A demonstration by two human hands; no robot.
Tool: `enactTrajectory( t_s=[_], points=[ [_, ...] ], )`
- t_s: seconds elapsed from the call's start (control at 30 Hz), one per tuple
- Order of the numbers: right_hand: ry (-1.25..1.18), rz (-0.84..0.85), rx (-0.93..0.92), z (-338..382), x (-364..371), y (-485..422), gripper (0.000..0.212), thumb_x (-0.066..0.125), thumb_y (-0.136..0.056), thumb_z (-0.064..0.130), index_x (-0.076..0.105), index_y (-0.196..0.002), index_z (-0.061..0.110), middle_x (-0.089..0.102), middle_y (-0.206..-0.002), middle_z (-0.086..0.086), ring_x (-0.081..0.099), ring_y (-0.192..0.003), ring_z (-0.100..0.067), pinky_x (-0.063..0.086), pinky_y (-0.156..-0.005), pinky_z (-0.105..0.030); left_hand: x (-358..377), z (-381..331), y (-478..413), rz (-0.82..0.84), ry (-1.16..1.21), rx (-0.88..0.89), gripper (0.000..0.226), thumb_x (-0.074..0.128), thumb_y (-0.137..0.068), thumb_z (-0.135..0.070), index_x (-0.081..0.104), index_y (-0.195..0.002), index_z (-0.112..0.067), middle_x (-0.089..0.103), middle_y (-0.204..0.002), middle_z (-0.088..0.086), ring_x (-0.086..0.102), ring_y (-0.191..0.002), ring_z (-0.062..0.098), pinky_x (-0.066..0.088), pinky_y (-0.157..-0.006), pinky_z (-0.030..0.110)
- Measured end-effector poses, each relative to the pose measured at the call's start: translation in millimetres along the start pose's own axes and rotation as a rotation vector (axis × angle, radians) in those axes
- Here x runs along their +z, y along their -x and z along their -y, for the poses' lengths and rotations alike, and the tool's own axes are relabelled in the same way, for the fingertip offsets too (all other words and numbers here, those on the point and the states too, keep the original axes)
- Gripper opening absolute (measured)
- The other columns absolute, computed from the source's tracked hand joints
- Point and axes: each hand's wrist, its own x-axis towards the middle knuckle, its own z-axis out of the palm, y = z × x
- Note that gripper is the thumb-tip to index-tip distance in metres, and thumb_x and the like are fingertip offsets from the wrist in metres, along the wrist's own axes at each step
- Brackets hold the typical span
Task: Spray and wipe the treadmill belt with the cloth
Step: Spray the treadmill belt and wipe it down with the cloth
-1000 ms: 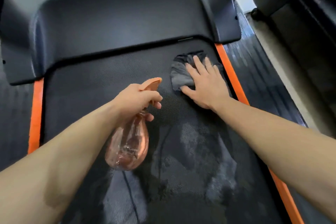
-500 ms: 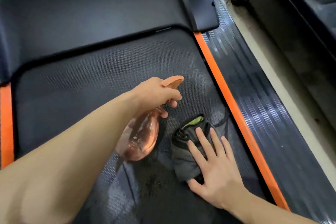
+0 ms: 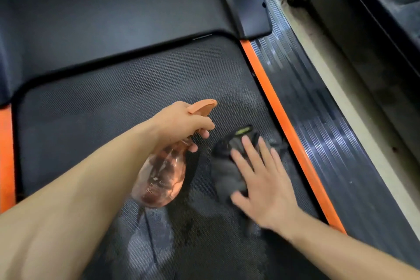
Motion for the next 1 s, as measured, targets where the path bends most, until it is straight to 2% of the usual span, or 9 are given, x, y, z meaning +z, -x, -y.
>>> enactTrajectory(
  t_s=[0.07,0.13,0.23,0.33,0.47,0.6,0.73,0.87,1.0],
  points=[
    [0.036,-0.01,0.077,-10.8,-5.7,-60.2,0.089,0.045,-0.08,0.062,0.038,-0.156,0.018,0.023,-0.167,-0.014,0.018,-0.153,-0.042,0.014,-0.124,-0.052,-4.3,4.7,1.3,-0.078,0.045,0.018,0.022,0.075,-0.086,-0.021,0.075,-0.107,-0.014,0.075,-0.084,0.015,0.054,-0.055,0.019,0.055,-0.061,0.036],
    [0.032,-0.003,0.185,-16.8,-13.1,-126.1,0.089,0.036,-0.084,0.063,0.031,-0.159,0.016,0.017,-0.168,-0.019,0.015,-0.153,-0.044,0.01,-0.124,-0.052,-8.7,7.3,3.2,-0.131,0.075,0.026,0.026,0.073,-0.088,-0.02,0.075,-0.114,-0.021,0.077,-0.087,0.014,0.057,-0.058,0.023,0.055,-0.064,0.037],
    [0.019,-0.005,0.304,-12.3,-16.5,-180.5,0.085,0.032,-0.089,0.06,0.03,-0.158,0.009,0.015,-0.166,-0.025,0.016,-0.153,-0.046,0.012,-0.125,-0.053,-11.8,8.7,6.3,-0.143,0.077,0.023,0.03,0.073,-0.089,-0.02,0.074,-0.117,-0.011,0.078,-0.087,0.012,0.059,-0.06,0.026,0.054,-0.067,0.039],
    [0.067,-0.035,0.251,-6.3,-8.8,-134.3,0.079,0.026,-0.097,0.054,0.033,-0.154,0.0,0.018,-0.162,-0.033,0.022,-0.149,-0.052,0.02,-0.123,-0.057,-12.0,7.9,13.2,-0.137,0.051,0.016,0.039,0.075,-0.078,-0.028,0.073,-0.105,0.001,0.079,-0.088,0.012,0.059,-0.06,0.026,0.053,-0.067,0.044],
    [0.063,0.112,0.155,-3.7,-6.1,-27.8,0.079,0.04,-0.092,0.053,0.037,-0.153,0.003,0.021,-0.164,-0.028,0.022,-0.15,-0.048,0.023,-0.123,-0.054,-14.7,13.5,26.4,-0.114,0.088,0.035,0.035,0.075,-0.077,-0.029,0.074,-0.107,-0.009,0.079,-0.093,0.015,0.059,-0.062,0.027,0.051,-0.065,0.042],
    [0.126,0.119,0.119,-11.7,-15.4,-90.3,0.089,0.025,-0.087,0.057,0.028,-0.157,0.001,0.016,-0.165,-0.029,0.016,-0.152,-0.047,0.013,-0.125,-0.052,-7.6,21.8,32.9,-0.147,0.074,0.012,0.054,0.073,-0.07,-0.035,0.073,-0.117,-0.008,0.077,-0.094,0.014,0.058,-0.057,0.026,0.049,-0.067,0.045],
    [0.005,0.092,0.182,-12.8,-30.6,-165.2,0.078,0.045,-0.097,0.048,0.025,-0.157,0.002,0.015,-0.166,-0.027,0.013,-0.153,-0.044,0.009,-0.126,-0.048,-6.1,20.5,35.7,-0.217,0.069,0.021,0.035,0.073,-0.08,-0.026,0.074,-0.107,-0.003,0.078,-0.096,0.017,0.059,-0.052,0.025,0.054,-0.068,0.041],
    [0.026,0.041,0.115,-9.0,-27.3,-83.5,0.082,0.04,-0.093,0.053,0.036,-0.151,-0.004,0.028,-0.16,-0.031,0.027,-0.148,-0.046,0.022,-0.124,-0.051,-6.0,9.5,46.6,-0.193,0.053,0.023,0.044,0.072,-0.072,-0.031,0.074,-0.109,-0.006,0.079,-0.095,0.013,0.063,-0.05,0.029,0.052,-0.067,0.039],
    [0.123,0.335,0.01,-15.0,-25.6,3.3,0.092,0.026,-0.092,0.064,0.031,-0.155,-0.004,0.021,-0.163,-0.028,0.02,-0.152,-0.044,0.024,-0.122,-0.052,0.2,5.1,57.0,-0.136,-0.007,0.015,0.048,0.07,-0.068,-0.033,0.074,-0.105,-0.003,0.076,-0.099,0.016,0.061,-0.05,0.028,0.05,-0.067,0.041]
  ],
)
